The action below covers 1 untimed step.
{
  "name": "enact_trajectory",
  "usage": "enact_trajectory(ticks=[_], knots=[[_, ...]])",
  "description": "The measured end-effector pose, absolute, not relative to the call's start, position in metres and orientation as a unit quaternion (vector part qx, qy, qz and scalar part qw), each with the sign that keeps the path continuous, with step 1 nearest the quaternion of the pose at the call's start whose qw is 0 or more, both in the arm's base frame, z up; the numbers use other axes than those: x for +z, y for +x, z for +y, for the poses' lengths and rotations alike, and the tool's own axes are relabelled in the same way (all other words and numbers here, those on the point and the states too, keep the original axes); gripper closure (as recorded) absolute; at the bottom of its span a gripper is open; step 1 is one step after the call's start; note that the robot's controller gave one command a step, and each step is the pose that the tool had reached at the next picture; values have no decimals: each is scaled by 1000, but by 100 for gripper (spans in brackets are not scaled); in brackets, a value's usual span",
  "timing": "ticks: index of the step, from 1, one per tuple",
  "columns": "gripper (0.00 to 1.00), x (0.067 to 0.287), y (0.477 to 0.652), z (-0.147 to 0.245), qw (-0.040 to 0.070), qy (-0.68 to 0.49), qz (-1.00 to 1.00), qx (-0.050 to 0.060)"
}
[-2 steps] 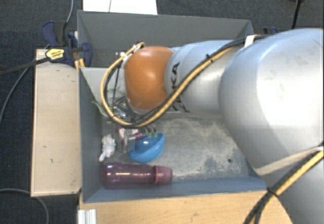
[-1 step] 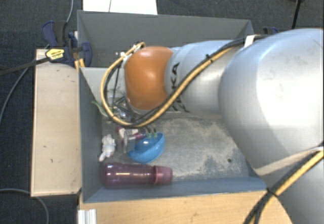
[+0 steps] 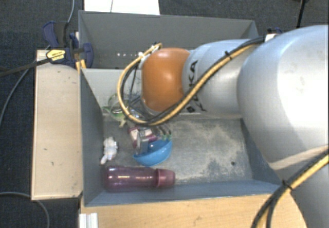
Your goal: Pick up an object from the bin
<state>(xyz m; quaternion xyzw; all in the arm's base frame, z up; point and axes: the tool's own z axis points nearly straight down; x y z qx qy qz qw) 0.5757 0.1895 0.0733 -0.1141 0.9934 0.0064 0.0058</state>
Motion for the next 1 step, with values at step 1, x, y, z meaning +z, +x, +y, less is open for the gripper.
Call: enact_trajectory(ticks=[1], knots=[[100, 74, 572, 133, 8, -109, 994, 6]])
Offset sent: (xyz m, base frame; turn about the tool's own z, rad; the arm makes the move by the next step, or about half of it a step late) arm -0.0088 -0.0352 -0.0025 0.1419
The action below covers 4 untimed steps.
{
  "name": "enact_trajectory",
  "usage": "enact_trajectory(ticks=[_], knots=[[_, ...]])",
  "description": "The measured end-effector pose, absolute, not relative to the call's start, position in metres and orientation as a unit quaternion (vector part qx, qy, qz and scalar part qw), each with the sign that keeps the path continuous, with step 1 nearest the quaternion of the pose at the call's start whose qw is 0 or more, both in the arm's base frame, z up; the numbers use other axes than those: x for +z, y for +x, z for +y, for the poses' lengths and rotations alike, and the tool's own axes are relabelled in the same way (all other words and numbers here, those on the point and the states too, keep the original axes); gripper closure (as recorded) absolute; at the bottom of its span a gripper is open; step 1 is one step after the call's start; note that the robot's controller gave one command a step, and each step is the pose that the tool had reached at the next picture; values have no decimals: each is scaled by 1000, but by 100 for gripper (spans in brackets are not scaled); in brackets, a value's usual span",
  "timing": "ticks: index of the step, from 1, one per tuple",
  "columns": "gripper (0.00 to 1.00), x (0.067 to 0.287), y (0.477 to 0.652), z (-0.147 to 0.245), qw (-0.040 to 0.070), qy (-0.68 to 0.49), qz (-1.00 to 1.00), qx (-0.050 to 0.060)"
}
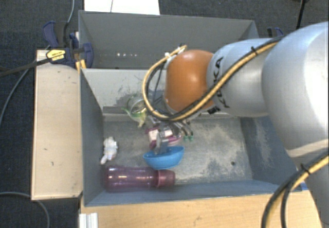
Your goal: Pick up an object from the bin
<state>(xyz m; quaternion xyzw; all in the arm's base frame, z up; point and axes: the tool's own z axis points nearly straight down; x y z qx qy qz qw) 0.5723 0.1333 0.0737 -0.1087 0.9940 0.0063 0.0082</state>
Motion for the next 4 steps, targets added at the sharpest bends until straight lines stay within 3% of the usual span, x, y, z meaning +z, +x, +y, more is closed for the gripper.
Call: enact_trajectory(ticks=[1, 2, 3, 4], knots=[[100, 74, 572, 112, 7, -90, 996, 6], [100, 74, 572, 114, 8, -86, 996, 5], [100, 110, 573, 102, 1, -146, 989, 5], [0, 139, 581, 94, 12, -178, 984, 5]])
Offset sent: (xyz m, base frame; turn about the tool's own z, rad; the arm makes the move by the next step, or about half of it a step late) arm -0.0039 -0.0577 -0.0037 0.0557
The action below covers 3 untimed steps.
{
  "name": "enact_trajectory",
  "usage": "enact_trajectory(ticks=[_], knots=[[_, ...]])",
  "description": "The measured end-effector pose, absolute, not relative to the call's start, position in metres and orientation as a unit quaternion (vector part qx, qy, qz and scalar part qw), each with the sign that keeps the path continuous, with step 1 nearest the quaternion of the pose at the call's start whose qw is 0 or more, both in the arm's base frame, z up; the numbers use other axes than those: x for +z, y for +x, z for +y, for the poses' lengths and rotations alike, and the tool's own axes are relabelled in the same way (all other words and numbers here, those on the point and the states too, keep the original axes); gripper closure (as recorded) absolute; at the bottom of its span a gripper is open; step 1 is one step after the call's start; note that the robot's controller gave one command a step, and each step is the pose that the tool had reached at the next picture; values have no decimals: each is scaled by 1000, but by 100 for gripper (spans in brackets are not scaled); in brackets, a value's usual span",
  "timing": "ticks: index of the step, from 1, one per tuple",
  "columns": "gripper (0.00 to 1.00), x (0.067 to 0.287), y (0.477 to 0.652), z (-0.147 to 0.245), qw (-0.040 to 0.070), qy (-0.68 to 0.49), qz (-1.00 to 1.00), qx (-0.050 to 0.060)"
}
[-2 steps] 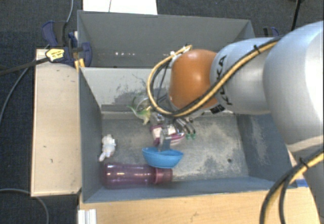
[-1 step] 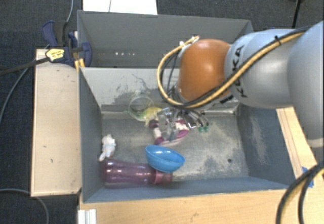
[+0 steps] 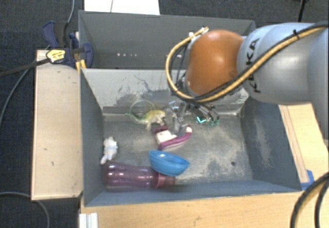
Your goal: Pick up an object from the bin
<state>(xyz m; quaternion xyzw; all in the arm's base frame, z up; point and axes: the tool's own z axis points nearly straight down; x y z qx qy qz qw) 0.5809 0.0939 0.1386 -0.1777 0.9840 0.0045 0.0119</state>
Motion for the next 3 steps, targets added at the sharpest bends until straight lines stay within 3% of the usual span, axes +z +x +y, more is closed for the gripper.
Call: enact_trajectory(ticks=[2, 3], knots=[[0, 87, 583, 82, 9, -124, 992, 5], [100, 71, 587, 72, 9, -241, 970, 5]])
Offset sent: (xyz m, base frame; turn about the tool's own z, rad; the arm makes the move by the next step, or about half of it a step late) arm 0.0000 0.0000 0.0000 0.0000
